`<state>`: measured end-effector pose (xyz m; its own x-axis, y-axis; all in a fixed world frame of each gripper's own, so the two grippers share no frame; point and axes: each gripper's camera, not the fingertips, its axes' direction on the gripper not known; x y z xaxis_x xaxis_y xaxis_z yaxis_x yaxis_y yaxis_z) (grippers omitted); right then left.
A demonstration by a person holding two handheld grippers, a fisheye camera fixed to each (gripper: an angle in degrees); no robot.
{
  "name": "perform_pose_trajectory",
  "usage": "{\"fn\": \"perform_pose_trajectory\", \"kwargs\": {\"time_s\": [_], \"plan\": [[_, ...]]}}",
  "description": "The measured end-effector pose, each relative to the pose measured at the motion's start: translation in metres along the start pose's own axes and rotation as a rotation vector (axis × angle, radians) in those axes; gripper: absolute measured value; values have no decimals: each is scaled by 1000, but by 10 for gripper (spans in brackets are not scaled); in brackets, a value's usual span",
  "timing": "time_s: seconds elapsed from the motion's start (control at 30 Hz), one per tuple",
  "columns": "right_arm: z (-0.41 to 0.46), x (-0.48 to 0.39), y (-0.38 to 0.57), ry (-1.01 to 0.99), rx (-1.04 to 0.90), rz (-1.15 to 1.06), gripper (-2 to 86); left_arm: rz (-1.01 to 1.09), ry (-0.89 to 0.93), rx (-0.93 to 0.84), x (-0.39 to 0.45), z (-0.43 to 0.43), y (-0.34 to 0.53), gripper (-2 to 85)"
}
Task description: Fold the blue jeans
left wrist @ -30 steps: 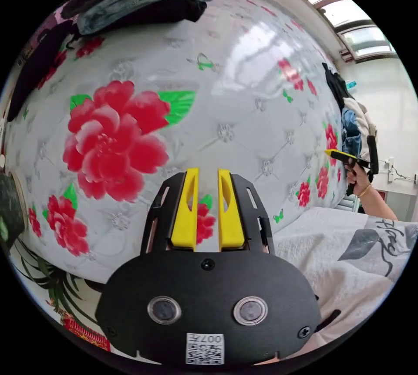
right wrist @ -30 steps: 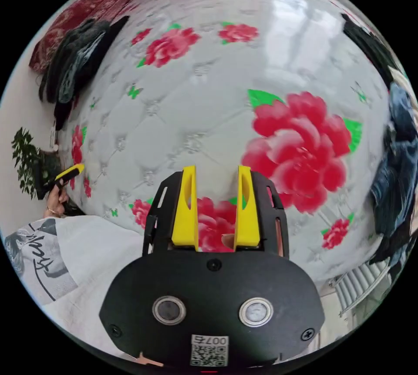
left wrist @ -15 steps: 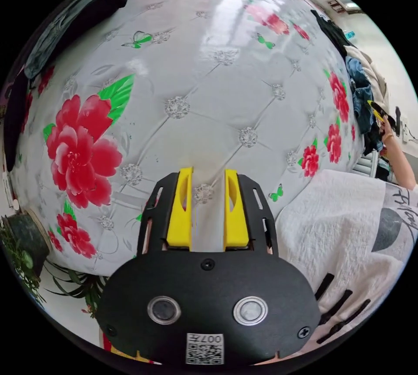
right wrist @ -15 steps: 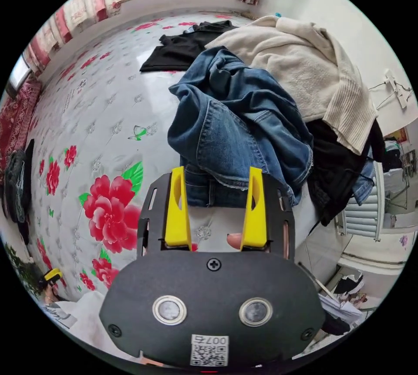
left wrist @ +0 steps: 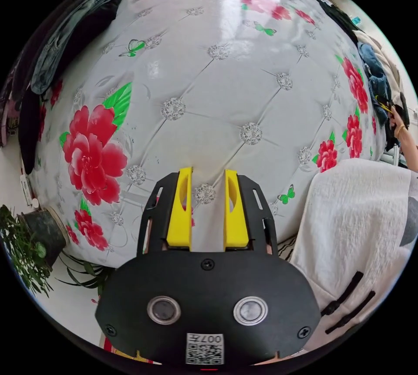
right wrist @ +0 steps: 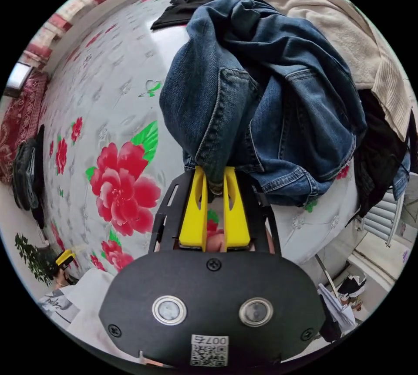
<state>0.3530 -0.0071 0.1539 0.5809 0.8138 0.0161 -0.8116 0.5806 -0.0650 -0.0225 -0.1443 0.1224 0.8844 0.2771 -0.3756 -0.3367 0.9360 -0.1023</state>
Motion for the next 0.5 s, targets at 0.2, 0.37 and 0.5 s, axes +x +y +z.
{"fn": "perform_pose_trajectory", "kwargs": {"time_s": [0.2,0.37,0.5], "plan": [[-3,-151,106,-327,-66,-408,39,-66,395,189,-7,-5,34,116],[-33,-291,202,-735,-173,-801,39,-118,679,442,-1,-23,76,178],[-70,-322,232,-554,-101,-1018,58,-114,479,452,-21,-41,112,174]]}}
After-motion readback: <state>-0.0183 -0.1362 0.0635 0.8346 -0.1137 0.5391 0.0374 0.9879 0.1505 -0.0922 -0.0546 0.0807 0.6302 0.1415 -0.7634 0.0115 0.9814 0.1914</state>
